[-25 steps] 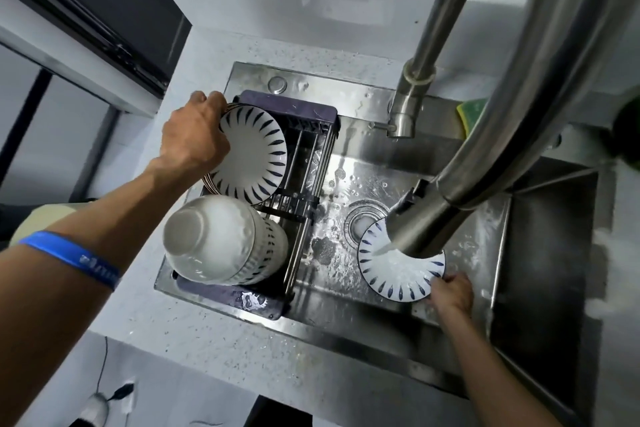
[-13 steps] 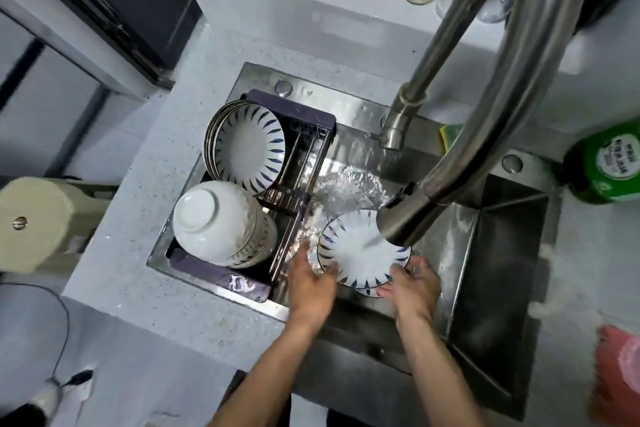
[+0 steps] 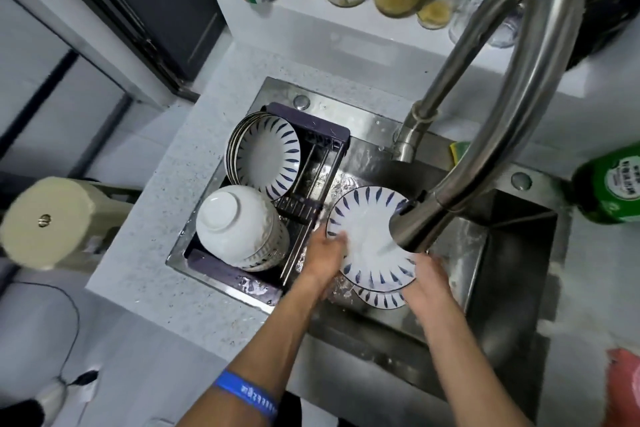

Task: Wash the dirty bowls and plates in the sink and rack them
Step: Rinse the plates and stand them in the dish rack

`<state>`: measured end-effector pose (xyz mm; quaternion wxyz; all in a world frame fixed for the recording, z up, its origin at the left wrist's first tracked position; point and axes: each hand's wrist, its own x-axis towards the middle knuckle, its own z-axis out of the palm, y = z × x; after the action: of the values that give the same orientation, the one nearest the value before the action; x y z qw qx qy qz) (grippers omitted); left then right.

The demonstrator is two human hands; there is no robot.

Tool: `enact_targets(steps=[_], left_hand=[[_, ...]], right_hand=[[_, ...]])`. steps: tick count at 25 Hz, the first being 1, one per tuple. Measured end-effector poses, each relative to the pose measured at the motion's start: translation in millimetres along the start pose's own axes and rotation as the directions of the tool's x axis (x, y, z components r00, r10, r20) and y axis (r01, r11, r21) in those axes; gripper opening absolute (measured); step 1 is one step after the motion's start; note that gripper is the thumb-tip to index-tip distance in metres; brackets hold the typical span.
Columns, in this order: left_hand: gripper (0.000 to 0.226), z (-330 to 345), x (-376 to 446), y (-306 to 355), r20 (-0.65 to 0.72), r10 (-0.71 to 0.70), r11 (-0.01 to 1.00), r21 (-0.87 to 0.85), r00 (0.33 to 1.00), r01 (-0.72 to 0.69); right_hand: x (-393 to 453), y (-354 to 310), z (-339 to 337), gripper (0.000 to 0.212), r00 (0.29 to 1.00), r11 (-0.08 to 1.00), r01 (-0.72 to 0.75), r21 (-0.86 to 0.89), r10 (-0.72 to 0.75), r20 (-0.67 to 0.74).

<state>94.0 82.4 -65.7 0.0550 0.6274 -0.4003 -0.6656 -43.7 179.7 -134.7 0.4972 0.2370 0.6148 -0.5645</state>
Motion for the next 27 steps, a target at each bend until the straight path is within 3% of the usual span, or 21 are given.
enact_targets(steps=[2, 4, 6, 8, 13, 16, 17, 20, 23, 26, 27], left_hand=[[0.02, -11, -12, 21, -0.055, 0.205, 0.964, 0.185, 0.977, -0.192], [0.014, -22, -31, 48, -0.058, 0.426, 0.796, 0.498, 0.903, -0.343], [0.013, -37, -45, 68, -0.028, 0.583, 0.581, 0.712, 0.812, -0.393], [0.009, -55, -50, 93, -0.028, 0.652, 0.487, 0.781, 0.757, -0.39], [0.022, -101, -21, 162, -0.1, 0.726, 0.384, 0.879, 0.68, -0.281], [0.02, -118, 19, 177, -0.182, 0.68, 0.4, 0.904, 0.71, -0.151], [0.023, -122, 31, 176, -0.21, 0.669, 0.413, 0.903, 0.713, -0.121], [0.022, -130, 49, 164, -0.217, 0.638, 0.409, 0.909, 0.739, -0.086], [0.022, -136, 60, 155, -0.134, 0.646, 0.318, 0.942, 0.752, -0.105], [0.017, -140, 69, 153, -0.097, 0.677, 0.285, 0.949, 0.729, -0.138], [0.018, -139, 71, 153, -0.082, 0.694, 0.251, 0.959, 0.715, -0.134]], right_hand=[[9, 15, 5, 0.012, 0.994, 0.995, -0.098, -0.015, 0.099, 0.04], [11, 22, 13, 0.021, 0.986, 0.995, -0.099, -0.023, 0.101, 0.13], [4, 16, 24, 0.027, 0.967, 0.998, -0.065, 0.012, 0.06, 0.249], [5, 14, 30, 0.033, 0.965, 0.999, -0.046, 0.003, 0.044, 0.258], [16, 26, 2, 0.018, 0.999, 0.95, -0.011, -0.312, -0.006, -0.053], [30, 31, -32, 0.01, 0.975, 0.935, -0.006, -0.353, -0.073, -0.21], [35, 35, -42, 0.015, 0.957, 0.891, -0.026, -0.453, -0.109, -0.267], [53, 45, -66, 0.03, 0.917, 0.601, -0.132, -0.788, -0.227, -0.327], [70, 54, -77, 0.04, 0.929, 0.56, -0.2, -0.804, -0.153, -0.337], [143, 96, -120, 0.078, 0.93, 0.519, -0.233, -0.823, -0.13, -0.345], [149, 99, -120, 0.079, 0.923, 0.53, -0.254, -0.809, -0.116, -0.366]])
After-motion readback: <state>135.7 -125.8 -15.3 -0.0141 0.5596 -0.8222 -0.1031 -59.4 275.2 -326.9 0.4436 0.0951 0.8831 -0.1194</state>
